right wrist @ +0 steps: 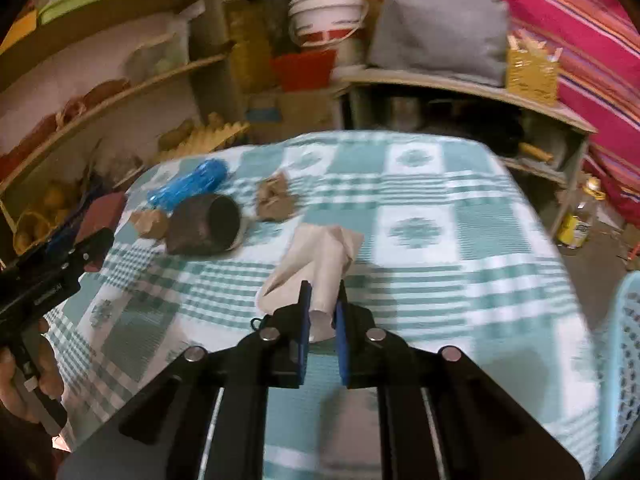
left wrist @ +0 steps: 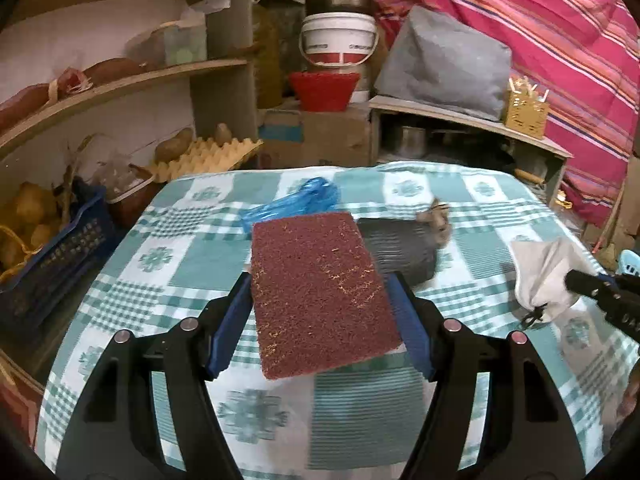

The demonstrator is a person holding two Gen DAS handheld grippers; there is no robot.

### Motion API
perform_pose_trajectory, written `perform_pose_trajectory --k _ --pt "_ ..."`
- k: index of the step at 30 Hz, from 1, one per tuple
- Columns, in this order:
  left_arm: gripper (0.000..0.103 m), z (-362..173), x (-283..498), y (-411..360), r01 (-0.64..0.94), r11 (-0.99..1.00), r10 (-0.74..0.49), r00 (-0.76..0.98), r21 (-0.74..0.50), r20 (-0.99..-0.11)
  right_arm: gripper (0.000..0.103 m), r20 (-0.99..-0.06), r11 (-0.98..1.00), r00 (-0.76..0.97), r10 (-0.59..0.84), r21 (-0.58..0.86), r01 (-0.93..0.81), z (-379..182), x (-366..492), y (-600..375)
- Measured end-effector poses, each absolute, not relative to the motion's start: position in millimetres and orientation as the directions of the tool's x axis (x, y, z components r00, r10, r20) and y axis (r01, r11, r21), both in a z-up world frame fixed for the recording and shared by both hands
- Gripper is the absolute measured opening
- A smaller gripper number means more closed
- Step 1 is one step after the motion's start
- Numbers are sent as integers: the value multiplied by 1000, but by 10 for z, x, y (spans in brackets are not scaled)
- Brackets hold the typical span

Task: Collect trash
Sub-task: 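Grasp the second maroon pad with the left tool while the right tool grasps the beige paper bag, then carry the maroon pad and beige bag over the blue basket and open both tools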

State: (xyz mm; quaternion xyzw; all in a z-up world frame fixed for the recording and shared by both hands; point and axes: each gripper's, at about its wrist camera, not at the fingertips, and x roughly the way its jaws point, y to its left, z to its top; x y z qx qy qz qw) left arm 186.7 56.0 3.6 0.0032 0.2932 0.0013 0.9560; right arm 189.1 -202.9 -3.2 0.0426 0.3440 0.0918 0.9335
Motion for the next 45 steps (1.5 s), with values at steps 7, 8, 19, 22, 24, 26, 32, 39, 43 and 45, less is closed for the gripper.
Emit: perform_pose_trajectory --k 7,8,19,22,24,26,32,39,43,45 --pt "67 100 1781 132 64 998 -47 841 14 -539 10 -604 993 790 105 111 -47 127 1619 -2661" --pt "67 105 1777 61 73 997 -54 841 14 -539 10 -603 993 792 95 108 -37 131 1590 -2734" --pt "67 112 1758 -785 188 982 -156 827 4 -541 10 -580 994 815 -15 80 76 185 1266 -3482" --pt "67 113 1743 -1047 223 975 -185 820 5 -541 10 -574 990 818 -37 93 110 194 1174 -3723" --pt "67 118 1724 -1190 244 970 -204 817 2 -539 10 -565 986 824 -51 103 131 214 1105 -3871" --pt "67 136 1694 -1358 269 963 -229 814 -4 -534 10 -552 982 831 -66 113 152 244 1037 -4006" --pt "67 161 1566 -1902 363 932 -309 794 0 -523 10 -536 964 836 -115 143 224 266 853 -4413" --pt "67 119 1397 -2526 468 884 -395 756 10 -522 10 -539 940 829 -147 185 287 198 689 -4824" --pt "67 101 1305 -2850 522 853 -441 730 9 -522 10 -538 930 829 -152 207 305 156 627 -4979" --pt "67 73 1267 -3005 548 837 -467 711 -2 -526 10 -537 926 829 -155 213 311 148 599 -5043"
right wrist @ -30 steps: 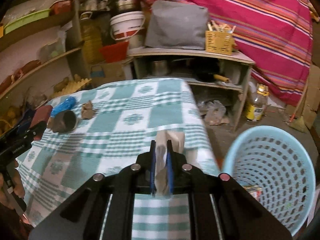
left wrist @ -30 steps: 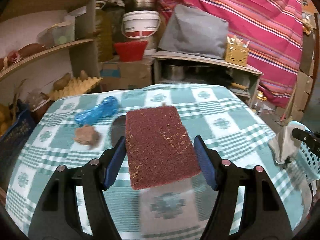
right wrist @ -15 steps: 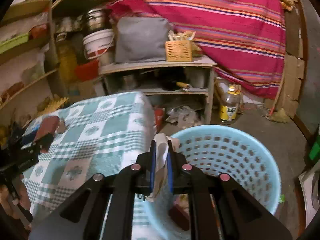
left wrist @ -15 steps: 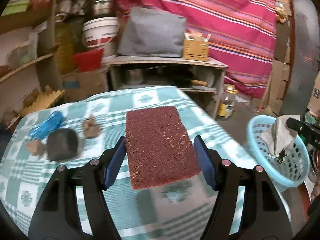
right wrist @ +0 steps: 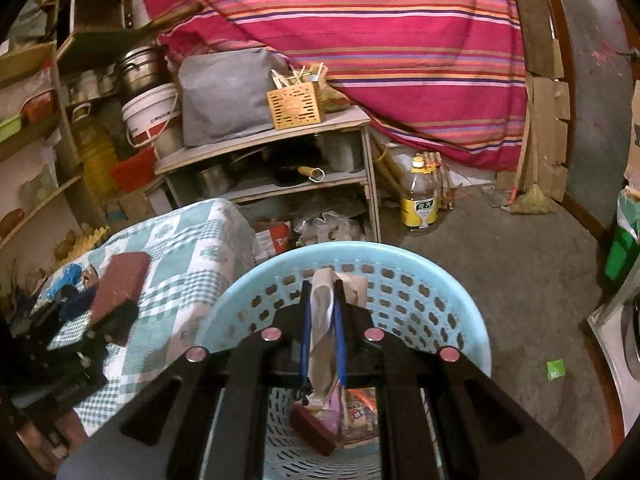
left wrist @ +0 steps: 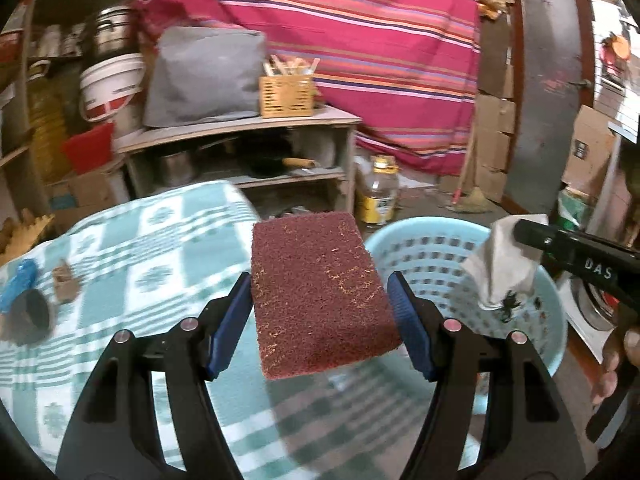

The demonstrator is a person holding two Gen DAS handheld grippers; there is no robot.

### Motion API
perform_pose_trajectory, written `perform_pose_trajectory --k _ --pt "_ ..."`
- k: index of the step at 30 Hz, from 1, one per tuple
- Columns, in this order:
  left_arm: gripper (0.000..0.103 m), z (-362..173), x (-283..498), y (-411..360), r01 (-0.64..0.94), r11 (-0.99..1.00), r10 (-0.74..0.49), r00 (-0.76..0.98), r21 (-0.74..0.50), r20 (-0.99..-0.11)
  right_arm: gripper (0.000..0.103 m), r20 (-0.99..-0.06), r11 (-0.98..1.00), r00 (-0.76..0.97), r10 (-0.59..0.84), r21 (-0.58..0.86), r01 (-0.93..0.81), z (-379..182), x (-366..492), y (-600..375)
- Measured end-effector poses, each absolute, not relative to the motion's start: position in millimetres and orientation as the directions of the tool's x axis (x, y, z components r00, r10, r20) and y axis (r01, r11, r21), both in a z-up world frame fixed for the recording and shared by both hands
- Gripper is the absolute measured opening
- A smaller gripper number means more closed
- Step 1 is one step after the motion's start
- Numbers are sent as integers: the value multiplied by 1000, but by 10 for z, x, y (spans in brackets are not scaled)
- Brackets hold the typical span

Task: Collect trash
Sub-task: 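Carry the maroon pad and beige bag over the blue basket and open both tools, then move both tools back over the table toward the remaining trash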

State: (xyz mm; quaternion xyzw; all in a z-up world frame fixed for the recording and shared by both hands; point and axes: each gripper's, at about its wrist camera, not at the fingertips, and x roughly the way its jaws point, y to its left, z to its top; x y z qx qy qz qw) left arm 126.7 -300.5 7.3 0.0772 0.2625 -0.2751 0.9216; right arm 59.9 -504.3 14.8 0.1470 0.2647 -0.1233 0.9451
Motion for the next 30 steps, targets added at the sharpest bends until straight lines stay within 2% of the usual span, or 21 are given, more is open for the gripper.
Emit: perform_pose_trajectory --k 9,10,12,14,19,26,27,29,30 --pt "68 -63 1261 -3394 588 807 -512 658 -49 -552 10 -543 904 823 -169 246 348 80 515 -5311" --pt "69 -66 1257 -3409 589 807 -515 656 -53 -551 10 -543 904 823 -169 247 349 80 513 -5319" --pt "79 -57 1240 -3457 592 804 -524 655 -62 -544 10 -543 905 823 -170 246 349 77 511 -5330" --pt "83 -32 1206 -3469 595 802 -529 663 -57 -529 10 -544 905 822 -169 244 348 67 508 -5345" --pt "87 24 1205 -3365 566 823 -502 697 -36 -513 10 -548 909 822 -157 246 337 57 532 -5359" --pt "93 91 1410 -2817 446 893 -416 756 -66 -506 12 -562 927 813 -153 203 314 73 663 -5137" --pt "93 95 1437 -2742 432 899 -404 761 -68 -507 15 -567 928 808 -163 190 321 79 687 -5101" --pt "93 96 1491 -2584 396 916 -370 776 -62 -511 55 -581 925 792 -189 165 342 71 731 -5051" --pt "93 95 1520 -2504 379 923 -353 780 -58 -516 81 -580 920 788 -205 160 358 69 744 -5021"
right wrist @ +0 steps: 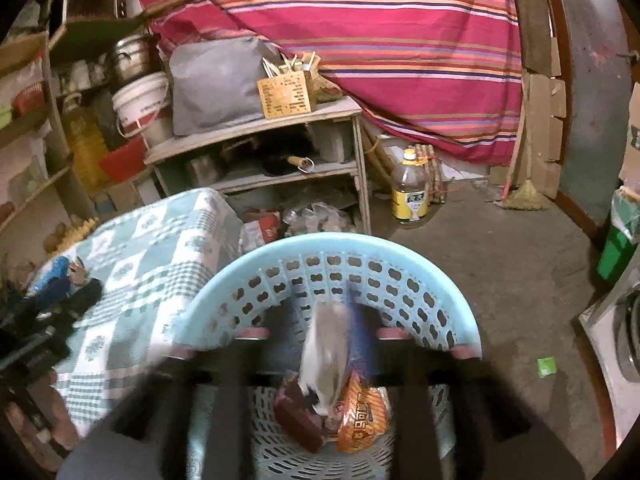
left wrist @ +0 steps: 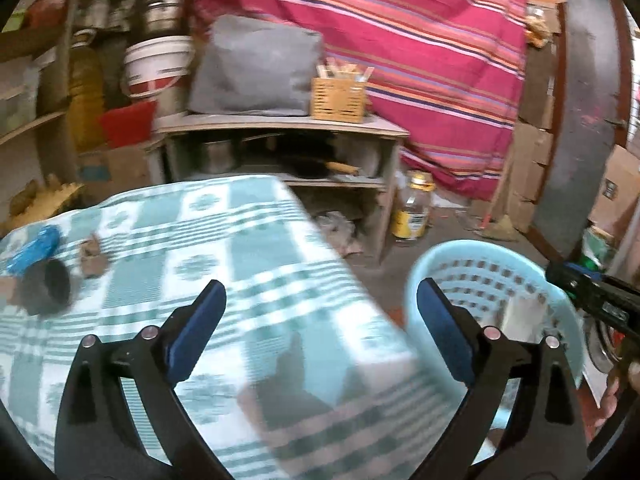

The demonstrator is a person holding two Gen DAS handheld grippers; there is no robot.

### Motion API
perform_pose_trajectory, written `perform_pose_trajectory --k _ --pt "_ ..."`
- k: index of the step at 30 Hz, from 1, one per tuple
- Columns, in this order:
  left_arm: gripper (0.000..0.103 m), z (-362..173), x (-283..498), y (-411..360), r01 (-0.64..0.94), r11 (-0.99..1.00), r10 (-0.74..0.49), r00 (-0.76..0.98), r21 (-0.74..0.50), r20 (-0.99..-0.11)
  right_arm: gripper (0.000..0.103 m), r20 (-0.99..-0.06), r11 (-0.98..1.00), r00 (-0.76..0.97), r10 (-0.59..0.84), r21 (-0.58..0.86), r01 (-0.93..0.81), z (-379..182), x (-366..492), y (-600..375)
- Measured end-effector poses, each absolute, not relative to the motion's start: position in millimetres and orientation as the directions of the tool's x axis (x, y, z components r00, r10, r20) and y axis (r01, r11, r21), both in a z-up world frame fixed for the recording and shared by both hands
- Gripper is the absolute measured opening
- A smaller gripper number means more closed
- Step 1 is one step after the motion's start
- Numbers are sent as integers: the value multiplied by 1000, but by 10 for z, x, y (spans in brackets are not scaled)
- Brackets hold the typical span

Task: Collect trash
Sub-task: 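Move both tools back over the table toward the remaining trash, then grasp the brown crumpled paper with the left tool while the right tool grasps the black ribbed cylinder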

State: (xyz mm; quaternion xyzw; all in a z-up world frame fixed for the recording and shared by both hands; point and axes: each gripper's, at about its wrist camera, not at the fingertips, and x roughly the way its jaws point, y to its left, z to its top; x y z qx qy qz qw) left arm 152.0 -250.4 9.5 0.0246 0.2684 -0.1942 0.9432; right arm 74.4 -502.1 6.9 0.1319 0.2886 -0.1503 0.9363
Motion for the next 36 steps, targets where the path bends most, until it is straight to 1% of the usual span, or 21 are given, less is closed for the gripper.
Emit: perform_pose_trajectory --k 5,10,20,25,27,33,36 --pt "93 128 1614 -2038 299 954 -270 811 -30 -519 81 -587 917 776 -232 133 375 99 822 -4879" --pt "95 153 1676 -1555 220 975 -195 836 -12 -513 81 -567 929 794 -219 127 347 178 918 -4620" --pt "96 118 1833 -720 96 995 -61 849 39 -524 83 -563 969 815 -132 98 225 188 1293 -3797" --pt "96 69 1939 -315 49 998 -16 847 48 -532 84 -567 981 817 -102 77 175 151 1453 -3407" --pt "96 20 2004 -139 22 999 9 838 50 -545 87 -573 985 815 -88 71 157 124 1525 -3252" --pt "96 -88 2220 362 -34 999 39 808 20 -589 87 -597 990 800 -61 65 124 23 1764 -2913" --pt "96 -132 2365 538 -45 999 51 799 26 -599 89 -605 992 795 -55 59 113 -23 1880 -2794"
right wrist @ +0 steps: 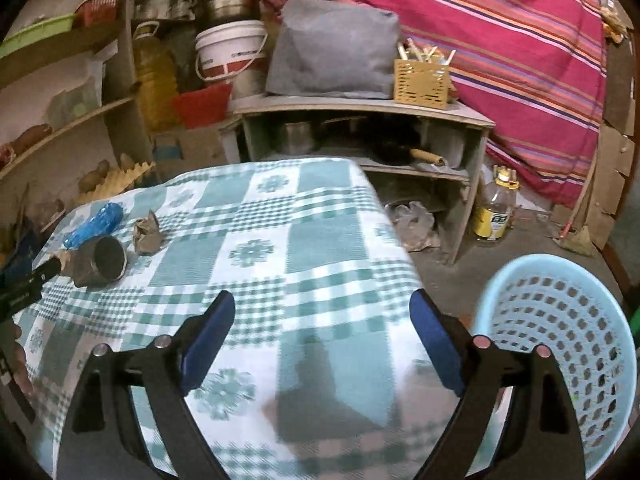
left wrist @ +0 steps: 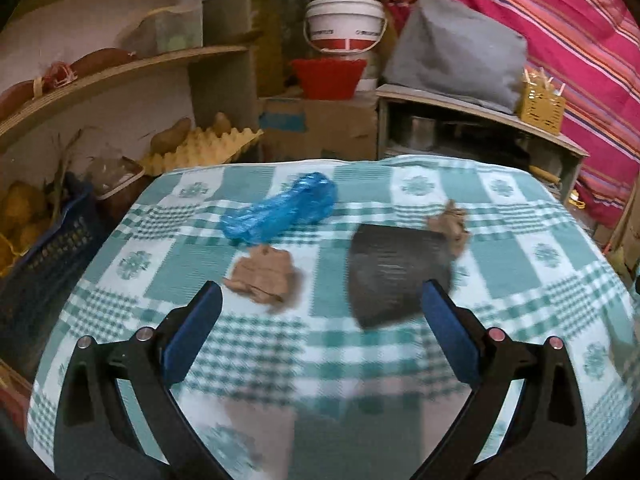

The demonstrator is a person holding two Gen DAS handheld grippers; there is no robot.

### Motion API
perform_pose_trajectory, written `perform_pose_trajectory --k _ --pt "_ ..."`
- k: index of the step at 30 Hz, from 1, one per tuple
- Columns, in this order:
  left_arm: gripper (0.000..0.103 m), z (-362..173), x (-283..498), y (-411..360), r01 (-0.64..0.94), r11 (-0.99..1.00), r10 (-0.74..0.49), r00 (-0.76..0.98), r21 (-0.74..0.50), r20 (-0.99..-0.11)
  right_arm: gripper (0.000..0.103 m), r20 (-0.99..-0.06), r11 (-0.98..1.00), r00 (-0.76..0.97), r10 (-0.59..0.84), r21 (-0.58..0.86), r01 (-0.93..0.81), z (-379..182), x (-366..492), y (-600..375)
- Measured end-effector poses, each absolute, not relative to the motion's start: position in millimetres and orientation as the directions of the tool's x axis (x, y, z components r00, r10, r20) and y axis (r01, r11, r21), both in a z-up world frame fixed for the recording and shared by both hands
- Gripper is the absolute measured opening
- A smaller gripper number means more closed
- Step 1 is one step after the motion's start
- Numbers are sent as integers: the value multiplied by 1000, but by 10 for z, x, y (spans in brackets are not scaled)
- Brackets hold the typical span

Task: Collect trash
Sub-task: 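Grasp the brown crumpled paper with the left tool while the right tool grasps the black ribbed cylinder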

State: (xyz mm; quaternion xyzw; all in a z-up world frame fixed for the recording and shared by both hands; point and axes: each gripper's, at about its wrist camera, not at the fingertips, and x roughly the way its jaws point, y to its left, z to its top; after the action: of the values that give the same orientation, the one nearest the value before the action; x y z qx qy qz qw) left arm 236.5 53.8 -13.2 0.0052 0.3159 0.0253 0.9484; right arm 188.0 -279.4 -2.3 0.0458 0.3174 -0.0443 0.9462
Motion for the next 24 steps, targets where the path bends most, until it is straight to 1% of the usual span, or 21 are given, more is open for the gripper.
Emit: perform_pose_trajectory --k 3,5,7,8,10,13,14,15,17,20,24 --pt "96 -186 2565 697 -54 997 72 780 48 -622 89 -624 993 780 -51 53 108 -85 2018 -2642" --pt "94 -238 2660 811 -60 998 68 762 34 -644 89 -630 995 776 -36 52 89 -106 2068 -2548" --pt "90 -285 2740 904 -65 998 52 742 5 -668 89 -633 996 774 -15 61 70 -108 2092 -2483" --pt "87 -310 2778 945 -63 998 41 731 -8 -681 90 -631 996 776 -4 69 61 -104 2101 -2440" --pt "82 -344 2831 985 -59 998 32 717 -15 -697 92 -624 996 781 4 76 55 -93 2111 -2367" --pt "69 -396 2902 992 -36 999 18 703 -11 -711 93 -609 998 793 -15 39 49 -80 2121 -2213" --pt "58 -414 2929 1004 -25 1000 7 698 -14 -716 94 -605 998 796 -29 20 52 -80 2123 -2160" --pt "54 -432 2951 1023 -18 1000 -2 692 -21 -722 94 -604 999 796 -39 5 53 -82 2130 -2105" --pt "53 -430 2951 1071 -14 999 -21 697 -43 -716 94 -609 999 792 -48 -11 51 -87 2153 -2011" --pt "52 -387 2888 1121 -20 999 -10 706 -34 -708 94 -606 998 793 -64 -31 57 -63 2159 -1847" --pt "52 -270 2719 1273 -20 1000 4 733 -15 -680 95 -601 999 799 -32 -1 39 -6 2166 -1559"
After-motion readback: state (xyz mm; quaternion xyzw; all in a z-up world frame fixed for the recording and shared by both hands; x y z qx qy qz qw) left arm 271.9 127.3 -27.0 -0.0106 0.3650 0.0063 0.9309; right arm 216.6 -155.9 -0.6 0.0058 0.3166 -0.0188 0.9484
